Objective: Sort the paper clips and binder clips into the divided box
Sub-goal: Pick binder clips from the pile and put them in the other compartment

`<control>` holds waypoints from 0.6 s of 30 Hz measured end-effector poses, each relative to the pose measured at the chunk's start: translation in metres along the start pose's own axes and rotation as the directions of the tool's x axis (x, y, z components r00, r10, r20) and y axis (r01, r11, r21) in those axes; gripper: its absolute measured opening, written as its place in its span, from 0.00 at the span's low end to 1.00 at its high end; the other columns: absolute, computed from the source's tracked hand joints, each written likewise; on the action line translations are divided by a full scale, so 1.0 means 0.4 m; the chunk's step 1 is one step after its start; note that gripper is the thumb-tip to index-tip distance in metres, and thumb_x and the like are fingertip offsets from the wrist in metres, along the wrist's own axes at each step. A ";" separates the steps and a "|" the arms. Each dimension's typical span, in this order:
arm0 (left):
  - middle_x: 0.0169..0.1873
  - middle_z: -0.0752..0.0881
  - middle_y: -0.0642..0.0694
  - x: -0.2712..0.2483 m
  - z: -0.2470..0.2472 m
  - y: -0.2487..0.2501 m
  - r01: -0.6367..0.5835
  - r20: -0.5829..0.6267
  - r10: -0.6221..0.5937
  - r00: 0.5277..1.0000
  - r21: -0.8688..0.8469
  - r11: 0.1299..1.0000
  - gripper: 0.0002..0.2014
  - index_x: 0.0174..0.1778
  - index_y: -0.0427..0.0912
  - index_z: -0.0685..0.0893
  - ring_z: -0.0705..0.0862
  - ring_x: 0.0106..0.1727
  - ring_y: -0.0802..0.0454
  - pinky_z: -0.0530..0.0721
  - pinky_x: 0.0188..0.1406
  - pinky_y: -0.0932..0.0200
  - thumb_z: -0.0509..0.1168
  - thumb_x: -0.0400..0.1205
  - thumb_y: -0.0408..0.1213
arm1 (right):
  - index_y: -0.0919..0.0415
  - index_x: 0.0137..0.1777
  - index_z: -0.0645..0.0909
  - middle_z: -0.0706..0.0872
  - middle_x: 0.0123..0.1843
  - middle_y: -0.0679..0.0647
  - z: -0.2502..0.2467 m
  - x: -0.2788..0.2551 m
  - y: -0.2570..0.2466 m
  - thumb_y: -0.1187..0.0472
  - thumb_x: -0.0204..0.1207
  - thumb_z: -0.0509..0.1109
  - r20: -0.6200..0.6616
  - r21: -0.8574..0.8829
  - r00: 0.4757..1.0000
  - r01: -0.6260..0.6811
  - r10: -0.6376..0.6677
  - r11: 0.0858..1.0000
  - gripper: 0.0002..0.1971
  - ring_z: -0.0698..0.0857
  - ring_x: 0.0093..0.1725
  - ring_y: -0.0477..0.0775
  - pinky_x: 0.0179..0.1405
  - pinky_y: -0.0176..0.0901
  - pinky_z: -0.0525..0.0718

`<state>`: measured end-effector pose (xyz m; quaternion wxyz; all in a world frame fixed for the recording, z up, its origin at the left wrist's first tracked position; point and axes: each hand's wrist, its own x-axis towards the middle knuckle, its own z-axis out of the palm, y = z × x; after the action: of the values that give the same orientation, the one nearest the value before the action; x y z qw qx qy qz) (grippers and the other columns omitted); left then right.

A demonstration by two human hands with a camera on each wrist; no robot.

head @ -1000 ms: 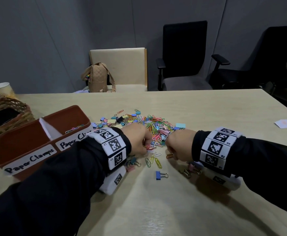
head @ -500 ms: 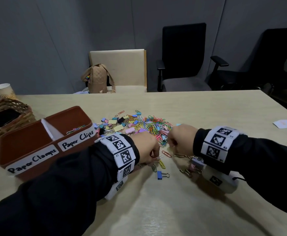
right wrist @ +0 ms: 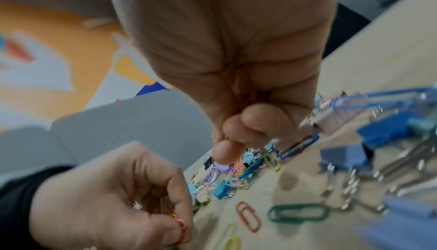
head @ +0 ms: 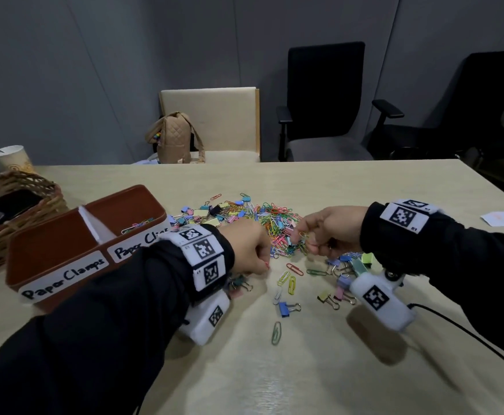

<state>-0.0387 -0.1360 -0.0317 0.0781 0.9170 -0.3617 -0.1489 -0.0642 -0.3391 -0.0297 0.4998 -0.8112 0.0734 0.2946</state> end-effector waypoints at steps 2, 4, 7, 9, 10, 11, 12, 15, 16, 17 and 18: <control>0.28 0.83 0.59 -0.007 -0.018 -0.016 0.033 -0.036 -0.035 0.999 -0.051 0.998 0.01 0.40 0.45 0.89 0.80 0.31 0.64 0.81 0.35 0.69 0.72 0.75 0.35 | 0.62 0.40 0.77 0.76 0.30 0.57 0.006 0.000 -0.011 0.78 0.76 0.47 -0.003 0.050 0.999 -0.046 0.046 0.998 0.18 0.69 0.22 0.48 0.18 0.33 0.67; 0.28 0.84 0.58 -0.017 -0.039 -0.034 0.068 -0.075 -0.076 0.994 -0.097 0.993 0.02 0.39 0.45 0.89 0.82 0.29 0.65 0.81 0.33 0.69 0.72 0.75 0.33 | 0.60 0.34 0.72 0.70 0.27 0.55 0.017 -0.004 -0.025 0.75 0.73 0.46 -0.019 0.072 0.998 -0.062 0.063 0.996 0.17 0.63 0.21 0.48 0.17 0.32 0.62; 0.28 0.87 0.55 -0.039 -0.079 -0.070 0.116 -0.153 -0.145 0.978 -0.179 0.977 0.04 0.36 0.45 0.89 0.83 0.27 0.63 0.86 0.35 0.65 0.74 0.74 0.31 | 0.59 0.32 0.74 0.66 0.23 0.52 0.042 -0.004 -0.040 0.63 0.81 0.52 -0.102 -0.093 0.995 -0.028 0.018 0.995 0.16 0.60 0.17 0.48 0.17 0.32 0.58; 0.31 0.89 0.53 -0.057 -0.107 -0.095 0.155 -0.217 -0.197 0.956 -0.198 0.968 0.03 0.37 0.46 0.90 0.85 0.30 0.60 0.85 0.34 0.66 0.75 0.73 0.34 | 0.57 0.32 0.80 0.69 0.20 0.50 0.062 0.000 -0.042 0.46 0.83 0.61 -0.122 -0.267 0.990 0.037 -0.072 0.963 0.21 0.63 0.16 0.49 0.18 0.35 0.64; 0.33 0.90 0.52 -0.068 -0.121 -0.108 0.171 -0.248 -0.217 0.944 -0.195 0.966 0.02 0.37 0.46 0.90 0.87 0.33 0.59 0.85 0.34 0.67 0.76 0.73 0.35 | 0.57 0.31 0.82 0.69 0.18 0.49 0.070 0.001 -0.043 0.40 0.79 0.64 -0.118 -0.323 0.988 0.060 -0.103 0.945 0.23 0.65 0.15 0.48 0.18 0.35 0.67; 0.34 0.90 0.52 -0.079 -0.134 -0.121 0.186 -0.277 -0.235 0.932 -0.192 0.963 0.02 0.37 0.47 0.90 0.87 0.35 0.57 0.84 0.33 0.68 0.75 0.73 0.35 | 0.56 0.30 0.82 0.69 0.16 0.48 0.077 0.002 -0.045 0.36 0.75 0.65 -0.116 -0.347 0.986 0.071 -0.118 0.935 0.25 0.66 0.14 0.48 0.19 0.36 0.68; 0.34 0.90 0.53 -0.091 -0.145 -0.133 0.206 -0.303 -0.256 0.918 -0.188 0.960 0.02 0.37 0.47 0.90 0.87 0.36 0.57 0.83 0.33 0.68 0.75 0.73 0.35 | 0.57 0.28 0.82 0.68 0.15 0.49 0.083 0.002 -0.049 0.34 0.72 0.66 -0.117 -0.343 0.986 0.075 -0.122 0.936 0.26 0.65 0.13 0.49 0.19 0.35 0.68; 0.31 0.86 0.58 -0.127 -0.176 -0.175 0.293 -0.421 -0.331 0.844 -0.156 0.943 0.02 0.38 0.46 0.91 0.83 0.36 0.62 0.77 0.32 0.71 0.74 0.75 0.35 | 0.57 0.22 0.74 0.67 0.16 0.53 0.090 0.010 -0.064 0.33 0.72 0.65 -0.146 -0.252 0.985 0.055 -0.094 0.966 0.29 0.63 0.13 0.51 0.17 0.33 0.64; 0.30 0.84 0.58 -0.139 -0.185 -0.190 0.327 -0.476 -0.357 0.804 -0.148 0.934 0.02 0.38 0.45 0.91 0.82 0.36 0.62 0.76 0.34 0.70 0.74 0.75 0.35 | 0.57 0.21 0.71 0.66 0.17 0.53 0.090 0.015 -0.068 0.33 0.72 0.65 -0.148 -0.200 0.986 0.039 -0.070 0.979 0.30 0.61 0.15 0.51 0.18 0.33 0.61; 0.31 0.84 0.57 -0.149 -0.193 -0.204 0.363 -0.525 -0.377 0.763 -0.135 0.922 0.02 0.37 0.45 0.91 0.83 0.38 0.60 0.77 0.38 0.68 0.73 0.76 0.36 | 0.56 0.22 0.68 0.64 0.18 0.53 0.089 0.019 -0.070 0.34 0.73 0.65 -0.137 -0.138 0.990 0.021 -0.040 0.990 0.30 0.58 0.16 0.50 0.18 0.32 0.58; 0.32 0.84 0.55 -0.158 -0.199 -0.219 0.403 -0.558 -0.392 0.731 -0.111 0.908 0.03 0.37 0.45 0.91 0.83 0.42 0.56 0.80 0.43 0.63 0.73 0.76 0.36 | 0.56 0.23 0.66 0.64 0.19 0.52 0.088 0.026 -0.069 0.34 0.74 0.64 -0.115 -0.078 0.993 0.005 -0.013 0.997 0.29 0.57 0.17 0.48 0.18 0.30 0.57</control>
<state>-0.0004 -0.0263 0.0351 0.1403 0.9755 -0.1186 0.1210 -0.0585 -0.2937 -0.0255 0.4643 -0.8459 0.0869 0.2477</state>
